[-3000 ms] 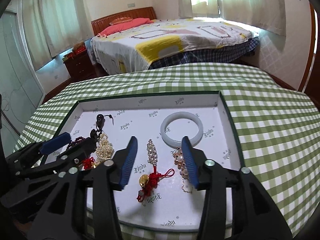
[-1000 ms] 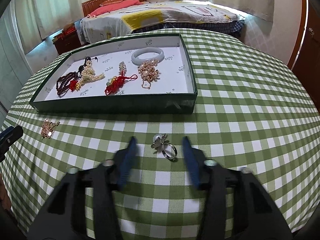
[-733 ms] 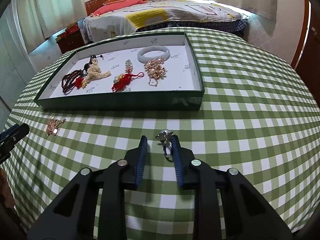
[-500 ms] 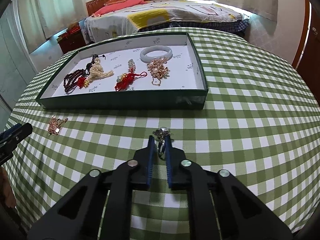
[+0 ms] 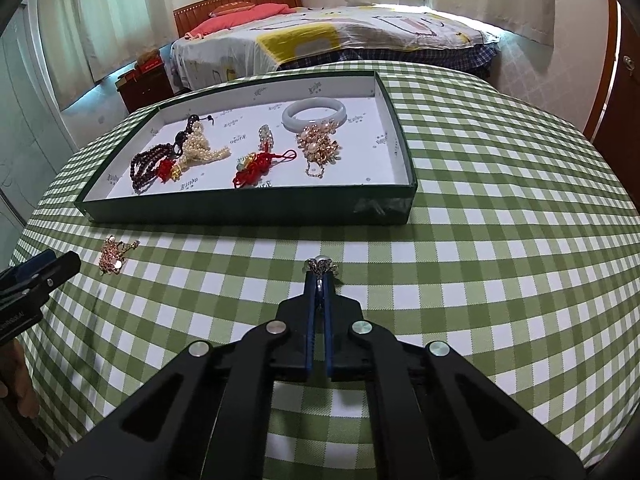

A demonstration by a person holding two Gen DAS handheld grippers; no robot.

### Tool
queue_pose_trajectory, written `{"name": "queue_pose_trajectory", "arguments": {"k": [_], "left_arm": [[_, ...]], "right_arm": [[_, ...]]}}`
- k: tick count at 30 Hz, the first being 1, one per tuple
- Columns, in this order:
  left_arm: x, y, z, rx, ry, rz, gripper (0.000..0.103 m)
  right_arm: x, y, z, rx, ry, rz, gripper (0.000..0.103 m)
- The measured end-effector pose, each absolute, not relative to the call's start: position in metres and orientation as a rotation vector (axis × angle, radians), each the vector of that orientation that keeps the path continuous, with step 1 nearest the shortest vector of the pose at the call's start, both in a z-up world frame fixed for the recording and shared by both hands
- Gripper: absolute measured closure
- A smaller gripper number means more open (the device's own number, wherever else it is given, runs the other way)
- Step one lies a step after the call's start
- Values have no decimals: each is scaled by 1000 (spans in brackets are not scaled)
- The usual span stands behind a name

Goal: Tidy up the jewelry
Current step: 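Close the right tool on the silver pearl ring, then grasp the gold filigree brooch with the left tool while the right tool holds the ring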

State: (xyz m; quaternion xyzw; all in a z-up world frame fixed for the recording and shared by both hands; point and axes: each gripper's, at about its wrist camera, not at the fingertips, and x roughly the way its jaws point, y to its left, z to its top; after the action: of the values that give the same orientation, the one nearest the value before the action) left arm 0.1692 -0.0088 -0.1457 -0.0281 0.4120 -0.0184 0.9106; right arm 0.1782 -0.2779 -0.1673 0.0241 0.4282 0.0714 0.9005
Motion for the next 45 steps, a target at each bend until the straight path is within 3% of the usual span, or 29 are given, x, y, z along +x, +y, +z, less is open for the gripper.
{"name": "queue_pose_trajectory", "arguments": {"k": [16, 19, 23, 27, 45], "left_arm": [[199, -35, -166, 4, 893, -72, 28], [195, -36, -165, 30, 877, -68, 43], [190, -37, -163, 50, 858, -92, 72], [186, -37, -162, 60, 847, -108, 87], [174, -26, -142, 5, 796, -144, 89]], "right_arm": [[177, -282, -167, 90, 885, 169, 99], [177, -283, -168, 103, 886, 172, 99], [177, -283, -169, 113, 888, 175, 99], [179, -281, -171, 114, 890, 176, 99], [175, -278, -165, 113, 867, 180, 99]]}}
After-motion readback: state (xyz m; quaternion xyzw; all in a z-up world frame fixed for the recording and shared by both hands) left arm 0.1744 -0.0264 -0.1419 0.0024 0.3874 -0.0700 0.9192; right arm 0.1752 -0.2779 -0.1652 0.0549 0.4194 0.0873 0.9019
